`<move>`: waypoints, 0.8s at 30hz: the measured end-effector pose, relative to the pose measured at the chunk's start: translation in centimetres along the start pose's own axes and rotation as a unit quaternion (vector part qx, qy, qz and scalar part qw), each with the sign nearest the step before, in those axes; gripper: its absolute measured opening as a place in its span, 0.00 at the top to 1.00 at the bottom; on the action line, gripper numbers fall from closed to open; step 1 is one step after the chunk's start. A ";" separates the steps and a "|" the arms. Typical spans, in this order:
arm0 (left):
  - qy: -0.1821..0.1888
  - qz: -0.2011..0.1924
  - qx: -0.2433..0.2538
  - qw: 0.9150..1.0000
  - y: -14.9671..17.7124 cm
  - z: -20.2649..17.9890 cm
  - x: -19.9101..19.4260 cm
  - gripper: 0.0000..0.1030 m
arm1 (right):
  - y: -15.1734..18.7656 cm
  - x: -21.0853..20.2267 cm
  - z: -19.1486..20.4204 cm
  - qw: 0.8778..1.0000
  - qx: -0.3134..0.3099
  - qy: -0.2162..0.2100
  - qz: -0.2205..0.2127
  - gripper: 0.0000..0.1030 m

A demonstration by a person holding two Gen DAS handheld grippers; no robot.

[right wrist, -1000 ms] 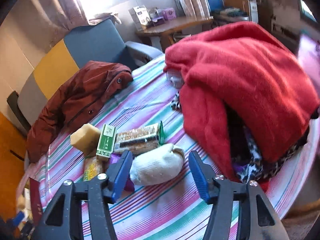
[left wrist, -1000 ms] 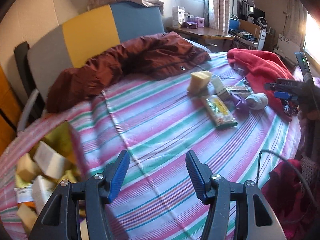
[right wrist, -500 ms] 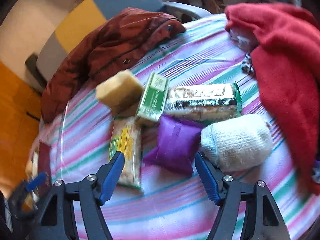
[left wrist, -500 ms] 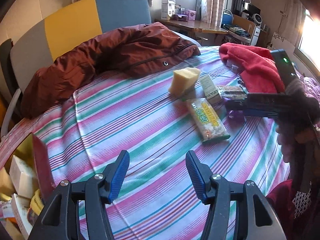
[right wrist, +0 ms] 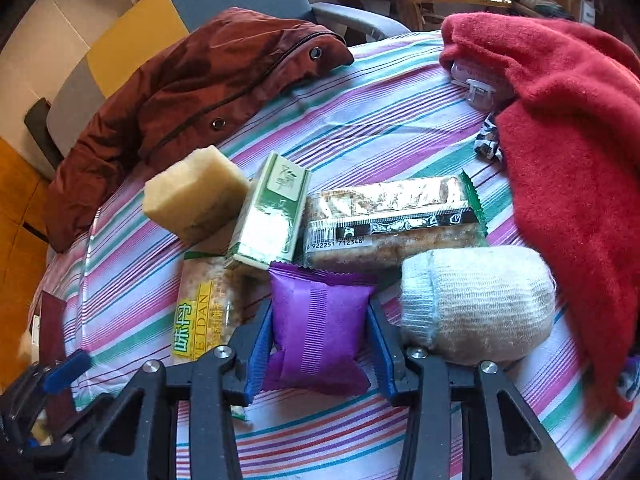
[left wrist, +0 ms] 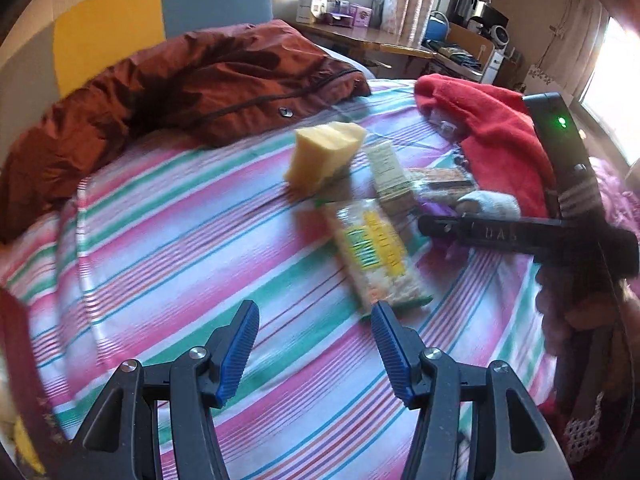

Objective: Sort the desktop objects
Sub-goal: 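Grasp a purple packet with the right tool while the left tool grasps the WEIDAN cracker packet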

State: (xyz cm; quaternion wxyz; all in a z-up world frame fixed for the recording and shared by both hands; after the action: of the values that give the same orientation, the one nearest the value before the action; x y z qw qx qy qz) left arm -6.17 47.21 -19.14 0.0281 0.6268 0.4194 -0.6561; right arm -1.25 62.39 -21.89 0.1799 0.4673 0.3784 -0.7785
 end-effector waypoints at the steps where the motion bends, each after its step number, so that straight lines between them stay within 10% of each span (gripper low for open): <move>1: 0.007 0.001 -0.001 1.000 -0.3 -0.4 0.3 0.43 | 0.1 -0.2 0.2 1.000 -0.005 -0.002 0.003 0.59; 14: -0.010 0.035 0.018 0.999 -3.5 -3.6 6.4 0.42 | -2.2 -4.3 1.0 0.996 -0.042 0.007 -0.078 0.59; 24: -0.047 0.022 0.018 0.998 -3.1 -2.2 8.0 0.20 | -2.3 -4.9 2.0 0.994 -0.064 0.001 -0.087 0.59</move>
State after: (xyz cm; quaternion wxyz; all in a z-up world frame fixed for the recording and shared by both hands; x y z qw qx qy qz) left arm -7.91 54.41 -24.01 0.0507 0.6050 0.3914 -0.6915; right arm -1.43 62.02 -16.20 0.1411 0.4212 0.4670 -0.7645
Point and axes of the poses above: each gripper's, at about its wrist camera, not at the fingertips, and x roughly the way its jaws point, z to its left, y to its underside, the point moved 10 cm from there along x, roughly the way its jaws point
